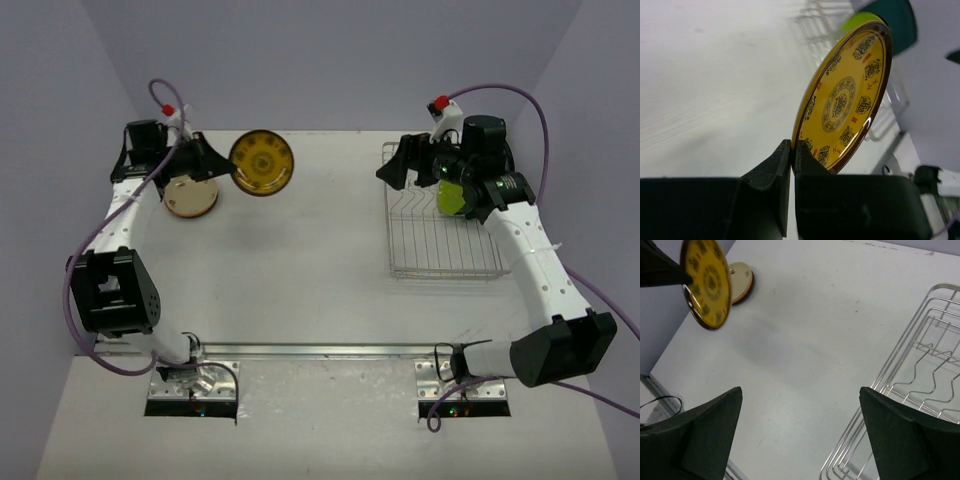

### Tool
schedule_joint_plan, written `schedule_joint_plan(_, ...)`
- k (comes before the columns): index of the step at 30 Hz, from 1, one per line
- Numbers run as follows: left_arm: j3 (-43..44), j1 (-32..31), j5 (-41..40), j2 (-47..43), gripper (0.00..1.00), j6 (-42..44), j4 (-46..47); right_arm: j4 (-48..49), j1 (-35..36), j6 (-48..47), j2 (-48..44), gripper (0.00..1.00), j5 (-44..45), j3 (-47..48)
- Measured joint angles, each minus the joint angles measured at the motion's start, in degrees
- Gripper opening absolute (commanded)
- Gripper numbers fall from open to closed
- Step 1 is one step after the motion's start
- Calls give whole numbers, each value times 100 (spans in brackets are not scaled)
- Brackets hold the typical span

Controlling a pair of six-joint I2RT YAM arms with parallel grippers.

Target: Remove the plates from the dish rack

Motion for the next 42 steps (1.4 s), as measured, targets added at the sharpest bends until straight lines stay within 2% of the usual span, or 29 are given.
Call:
schedule_joint_plan(5, 674, 1699, -815, 765, 0, 615, -840, -19, 0, -67, -39, 99, 577, -254)
schedule_joint_plan(9, 1466, 2374, -1508, 1640, 0, 997, -1356, -118, -4, -165, -40, 99, 998, -418)
schedule_joint_plan(14, 1820, 2738, -2119, 2379, 0, 1359, -1623, -168, -11, -217, -45, 99, 1265, -590)
schedule_joint_plan(21, 1822, 2759, -2220, 2926, 2, 1375, -1707, -181, -11, -274, -45, 99, 1371, -600)
schedule_joint_plan(22, 1827, 2759, -2211, 2967, 5, 1350, -1700, -181, -11, -282, -45, 99, 1373, -600)
schedule_joint_plan(24, 1857, 2759, -2197, 3033, 18, 1296, -1688, -181, -11, -298, -45, 99, 1377, -600)
schedule_joint_plan(26, 1904, 2759, -2197, 3085, 35, 1241, -1683, -180, -11, -317, -45, 99, 1391, -600)
schedule_joint_plan(27, 1923, 2757, -2196, 3109, 47, 1221, -1686, -181, -11, -323, -45, 99, 1400, -600)
schedule_joint_plan(28, 1931, 2757, -2199, 3130, 50, 1212, -1682, -182, -11, -327, -45, 99, 1414, -600)
schedule_joint_plan(30, 1932, 2757, -2179, 3154, 65, 1224, -1701, -181, -11, -344, -45, 99, 1454, -600)
schedule_joint_plan(31, 1934, 2757, -2175, 3156, 69, 1236, -1708, -180, -11, -348, -44, 99, 1471, -600)
schedule_joint_plan(33, 1962, 2753, -2182, 3155, 90, 1222, -1742, -182, -11, -355, -45, 99, 1501, -600)
schedule_joint_plan(35, 2008, 2730, -2247, 3149, 98, 1239, -1744, -182, -11, -365, -45, 99, 1546, -600)
schedule_joint_plan(38, 1955, 2592, -2831, 2937, 100, 1439, -1678, -181, -11, -389, -45, 99, 1713, -600)
schedule_joint_plan(42, 1053, 1905, -4160, 1634, 100, 1906, -1102, -177, -34, -457, -42, 99, 2193, -612)
